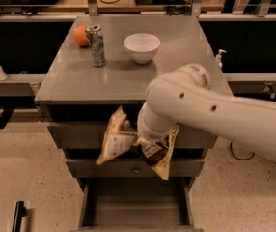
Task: Place brown chip bag into bottom drawer
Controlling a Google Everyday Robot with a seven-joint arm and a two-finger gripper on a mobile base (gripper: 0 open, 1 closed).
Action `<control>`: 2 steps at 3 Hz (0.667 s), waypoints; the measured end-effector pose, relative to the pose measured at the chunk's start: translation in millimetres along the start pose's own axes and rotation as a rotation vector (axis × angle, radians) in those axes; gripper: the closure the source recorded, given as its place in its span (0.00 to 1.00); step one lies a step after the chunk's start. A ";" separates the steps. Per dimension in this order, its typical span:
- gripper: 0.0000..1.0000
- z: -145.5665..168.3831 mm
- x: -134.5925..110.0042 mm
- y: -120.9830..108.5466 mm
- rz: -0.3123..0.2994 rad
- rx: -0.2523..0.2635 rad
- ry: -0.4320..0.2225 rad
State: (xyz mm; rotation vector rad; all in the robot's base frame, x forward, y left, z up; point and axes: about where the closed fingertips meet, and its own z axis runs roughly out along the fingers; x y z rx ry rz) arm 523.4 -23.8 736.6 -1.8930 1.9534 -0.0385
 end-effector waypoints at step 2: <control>1.00 23.9 25.4 23.6 -0.046 -0.044 0.070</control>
Offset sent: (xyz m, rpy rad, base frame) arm -0.0206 -0.0195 -0.0663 -0.1185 0.0972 0.0634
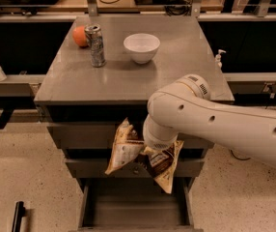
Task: Place brown chip bag into bottom drawer
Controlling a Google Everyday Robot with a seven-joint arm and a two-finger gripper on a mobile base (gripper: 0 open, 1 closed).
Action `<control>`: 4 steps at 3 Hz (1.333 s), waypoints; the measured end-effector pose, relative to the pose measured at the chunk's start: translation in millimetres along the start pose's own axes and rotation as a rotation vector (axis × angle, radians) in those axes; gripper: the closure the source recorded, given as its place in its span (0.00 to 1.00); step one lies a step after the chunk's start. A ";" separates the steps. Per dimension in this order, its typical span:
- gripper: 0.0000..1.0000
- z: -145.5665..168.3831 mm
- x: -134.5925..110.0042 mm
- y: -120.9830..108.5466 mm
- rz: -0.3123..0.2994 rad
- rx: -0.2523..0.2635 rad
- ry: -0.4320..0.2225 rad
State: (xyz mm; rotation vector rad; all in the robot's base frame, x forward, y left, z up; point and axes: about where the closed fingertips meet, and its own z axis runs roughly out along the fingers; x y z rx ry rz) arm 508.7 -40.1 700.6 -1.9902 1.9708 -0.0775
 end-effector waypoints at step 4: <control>1.00 106.6 82.1 110.3 -0.026 -0.165 0.023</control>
Offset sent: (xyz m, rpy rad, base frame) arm -0.1217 -0.1180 -0.2569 -0.0699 0.2253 0.0917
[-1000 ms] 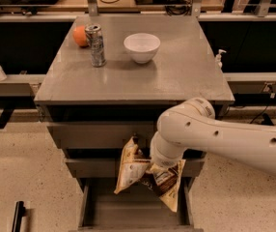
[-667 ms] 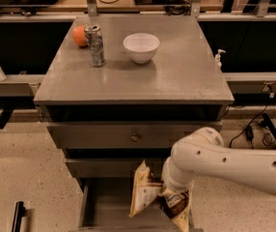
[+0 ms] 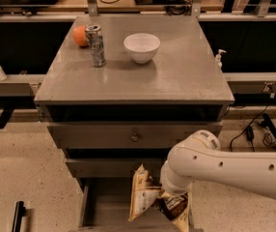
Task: Place brown chip bag into bottom drawer
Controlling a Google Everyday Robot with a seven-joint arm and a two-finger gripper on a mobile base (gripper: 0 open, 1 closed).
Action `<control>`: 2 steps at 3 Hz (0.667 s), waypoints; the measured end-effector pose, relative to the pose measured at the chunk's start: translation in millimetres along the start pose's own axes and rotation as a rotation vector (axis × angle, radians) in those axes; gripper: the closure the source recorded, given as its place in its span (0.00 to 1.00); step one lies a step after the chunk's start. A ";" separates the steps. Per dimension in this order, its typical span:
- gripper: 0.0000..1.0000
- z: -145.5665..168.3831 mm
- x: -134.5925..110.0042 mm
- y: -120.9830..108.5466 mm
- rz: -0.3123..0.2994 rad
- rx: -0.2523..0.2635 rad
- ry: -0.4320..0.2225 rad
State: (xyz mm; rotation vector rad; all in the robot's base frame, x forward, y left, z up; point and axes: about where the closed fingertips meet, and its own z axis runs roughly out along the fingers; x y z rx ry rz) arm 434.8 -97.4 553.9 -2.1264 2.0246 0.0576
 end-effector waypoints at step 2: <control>1.00 -4.9 -53.7 -87.7 0.194 0.202 -0.465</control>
Offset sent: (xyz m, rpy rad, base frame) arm 0.0676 -0.0626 -0.0999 0.9690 -0.2942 0.2209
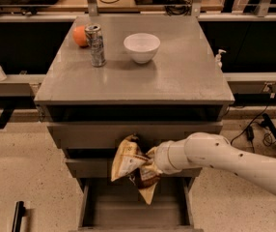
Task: Place brown chip bag into bottom drawer
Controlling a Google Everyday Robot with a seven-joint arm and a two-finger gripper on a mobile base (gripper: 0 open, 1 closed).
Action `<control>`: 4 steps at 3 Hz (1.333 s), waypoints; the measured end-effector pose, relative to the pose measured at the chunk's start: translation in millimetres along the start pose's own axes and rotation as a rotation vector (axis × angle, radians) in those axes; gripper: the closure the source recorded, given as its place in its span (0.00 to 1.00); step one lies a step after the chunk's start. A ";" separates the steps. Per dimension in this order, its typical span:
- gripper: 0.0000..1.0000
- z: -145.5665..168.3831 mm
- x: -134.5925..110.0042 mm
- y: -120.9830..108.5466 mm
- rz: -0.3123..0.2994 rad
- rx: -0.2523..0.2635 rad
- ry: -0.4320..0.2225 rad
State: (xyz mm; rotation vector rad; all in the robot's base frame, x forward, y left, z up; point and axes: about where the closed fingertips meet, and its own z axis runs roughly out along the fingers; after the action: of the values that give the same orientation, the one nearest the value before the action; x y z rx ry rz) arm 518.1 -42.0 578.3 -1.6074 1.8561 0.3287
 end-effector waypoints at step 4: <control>1.00 94.1 199.2 102.4 -0.285 -0.447 -0.180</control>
Offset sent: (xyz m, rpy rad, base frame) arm -0.0605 -0.1290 -0.2253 0.1409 0.0313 0.6177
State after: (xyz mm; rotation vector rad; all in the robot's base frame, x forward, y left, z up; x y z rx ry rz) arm 442.8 -122.3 361.7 -2.0327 1.4579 0.7733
